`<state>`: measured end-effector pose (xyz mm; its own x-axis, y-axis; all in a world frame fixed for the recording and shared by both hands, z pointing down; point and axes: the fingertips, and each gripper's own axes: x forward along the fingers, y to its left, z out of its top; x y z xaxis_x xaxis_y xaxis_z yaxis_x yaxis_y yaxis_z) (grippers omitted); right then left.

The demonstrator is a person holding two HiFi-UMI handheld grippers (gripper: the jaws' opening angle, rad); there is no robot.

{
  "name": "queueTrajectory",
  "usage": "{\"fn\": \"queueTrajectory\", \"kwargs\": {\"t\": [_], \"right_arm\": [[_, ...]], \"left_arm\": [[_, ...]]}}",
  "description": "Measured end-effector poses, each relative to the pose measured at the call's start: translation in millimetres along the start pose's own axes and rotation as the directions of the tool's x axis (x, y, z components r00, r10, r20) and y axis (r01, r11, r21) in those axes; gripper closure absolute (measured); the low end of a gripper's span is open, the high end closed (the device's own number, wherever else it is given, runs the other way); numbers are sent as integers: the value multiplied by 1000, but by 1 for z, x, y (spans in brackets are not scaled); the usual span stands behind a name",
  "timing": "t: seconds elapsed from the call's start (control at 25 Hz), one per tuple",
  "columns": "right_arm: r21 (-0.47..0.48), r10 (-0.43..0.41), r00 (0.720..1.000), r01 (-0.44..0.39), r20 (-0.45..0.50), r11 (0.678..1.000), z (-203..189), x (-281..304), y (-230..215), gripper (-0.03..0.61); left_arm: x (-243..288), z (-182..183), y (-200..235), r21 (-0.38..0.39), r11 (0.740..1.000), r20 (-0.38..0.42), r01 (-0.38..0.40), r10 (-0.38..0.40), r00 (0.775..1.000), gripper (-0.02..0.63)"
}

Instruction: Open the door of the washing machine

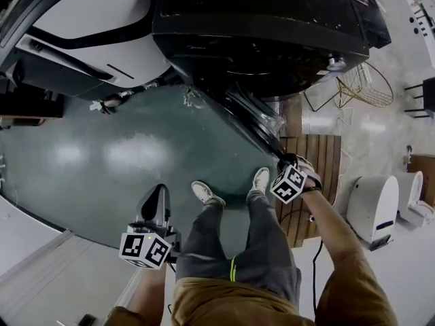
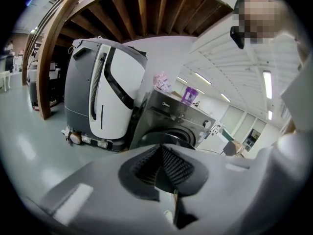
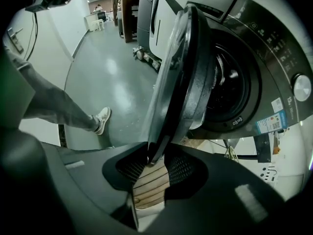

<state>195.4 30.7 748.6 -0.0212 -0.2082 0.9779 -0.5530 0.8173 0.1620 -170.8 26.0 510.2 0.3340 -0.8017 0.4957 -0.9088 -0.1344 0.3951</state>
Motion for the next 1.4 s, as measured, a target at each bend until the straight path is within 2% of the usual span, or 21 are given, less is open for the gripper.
{"fn": "queueTrajectory", "kwargs": {"t": [0.16, 0.36, 0.64, 0.8, 0.96, 1.08, 1.4], "right_arm": [[7, 23, 999, -23, 28, 1000, 5, -2, 20, 471], [-89, 89, 995, -84, 55, 992, 9, -6, 48, 469], [-151, 189, 977, -173, 97, 973, 21, -13, 86, 466], [-227, 248, 964, -220, 101, 949, 30, -18, 112, 460], [-277, 272, 956, -233, 110, 932, 43, -25, 138, 459], [-344, 298, 948, -244, 112, 907, 57, -29, 160, 459], [-494, 323, 932, -208, 161, 844, 112, -42, 219, 462]], "left_arm": [[-5, -5, 7, -6, 1000, 15, -26, 26, 1000, 554], [-14, -21, -7, -47, 997, 34, -55, 57, 998, 554], [-30, -39, -22, -96, 989, 51, -116, 122, 991, 554], [-48, -49, -19, -124, 980, 78, -158, 169, 983, 554], [-66, -56, -15, -163, 966, 89, -200, 216, 972, 554], [-83, -60, -9, -191, 954, 117, -233, 258, 959, 554], [-130, -71, 19, -265, 914, 162, -306, 355, 921, 554]]}}
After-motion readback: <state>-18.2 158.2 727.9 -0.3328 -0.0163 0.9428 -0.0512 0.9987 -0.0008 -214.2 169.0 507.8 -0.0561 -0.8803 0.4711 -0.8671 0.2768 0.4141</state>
